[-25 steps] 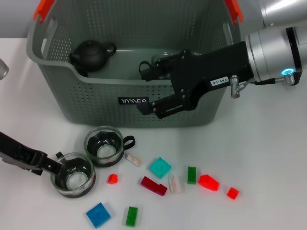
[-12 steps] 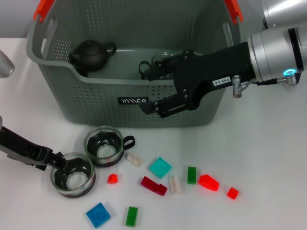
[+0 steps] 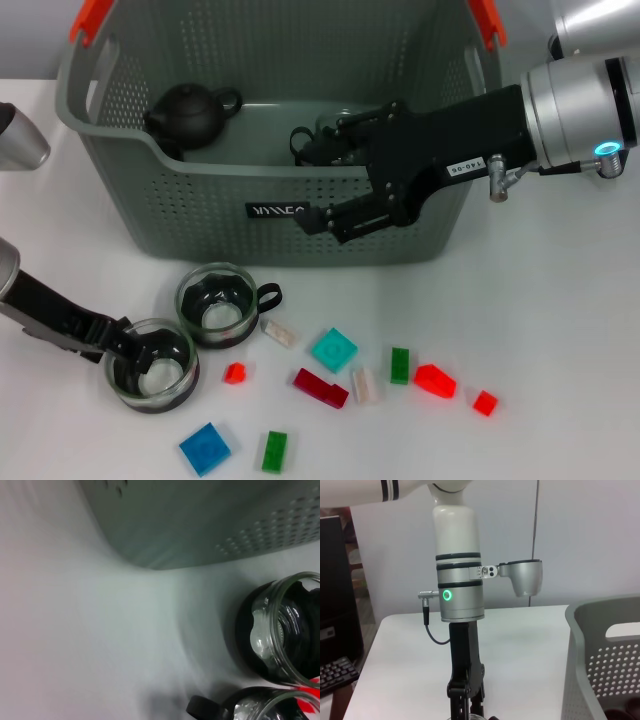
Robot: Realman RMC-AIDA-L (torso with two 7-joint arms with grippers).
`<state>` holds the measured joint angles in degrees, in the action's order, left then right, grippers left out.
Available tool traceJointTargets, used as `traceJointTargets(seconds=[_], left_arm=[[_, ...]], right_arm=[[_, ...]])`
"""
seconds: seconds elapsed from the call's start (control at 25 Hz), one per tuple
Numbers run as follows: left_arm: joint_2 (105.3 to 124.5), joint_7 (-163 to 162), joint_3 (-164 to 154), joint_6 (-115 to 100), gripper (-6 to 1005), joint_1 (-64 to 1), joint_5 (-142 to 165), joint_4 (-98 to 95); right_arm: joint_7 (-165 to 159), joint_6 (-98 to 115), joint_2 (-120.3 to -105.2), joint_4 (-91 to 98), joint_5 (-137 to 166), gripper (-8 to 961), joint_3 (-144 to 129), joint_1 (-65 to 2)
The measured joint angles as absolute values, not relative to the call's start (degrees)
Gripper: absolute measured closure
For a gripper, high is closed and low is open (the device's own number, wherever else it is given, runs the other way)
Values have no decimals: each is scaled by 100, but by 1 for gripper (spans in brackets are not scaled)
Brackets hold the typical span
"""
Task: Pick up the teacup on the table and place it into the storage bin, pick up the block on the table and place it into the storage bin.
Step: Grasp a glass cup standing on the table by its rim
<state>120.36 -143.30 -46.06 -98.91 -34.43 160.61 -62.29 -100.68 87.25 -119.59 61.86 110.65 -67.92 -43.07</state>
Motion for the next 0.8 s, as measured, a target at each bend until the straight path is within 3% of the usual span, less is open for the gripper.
traceJointTargets(seconds=[0.12,0.56,0.68,0.8], left_arm=[[12038,-14326,-4655,-9885,213,-3448,16061,-6235],[12004,-14377,-4738,-9772,468,-3454,16079,-6203],[12001,-14357,-4738,-9757,679,-3454,16160,-6189],[12011,-14329,-4756,-9728,812,-3451,16245,-6219]], right_arm=[[-10066,8720,-11961,6186,11065,137,-6758,-4307],[-10038,8718,-11962,6187,11065,139,-6677,-4300],[-10037,8718,-11962,6187,11065,140,-6677,-4298],[-10037,8718,-11962,6187,11065,140,-6677,-4298]])
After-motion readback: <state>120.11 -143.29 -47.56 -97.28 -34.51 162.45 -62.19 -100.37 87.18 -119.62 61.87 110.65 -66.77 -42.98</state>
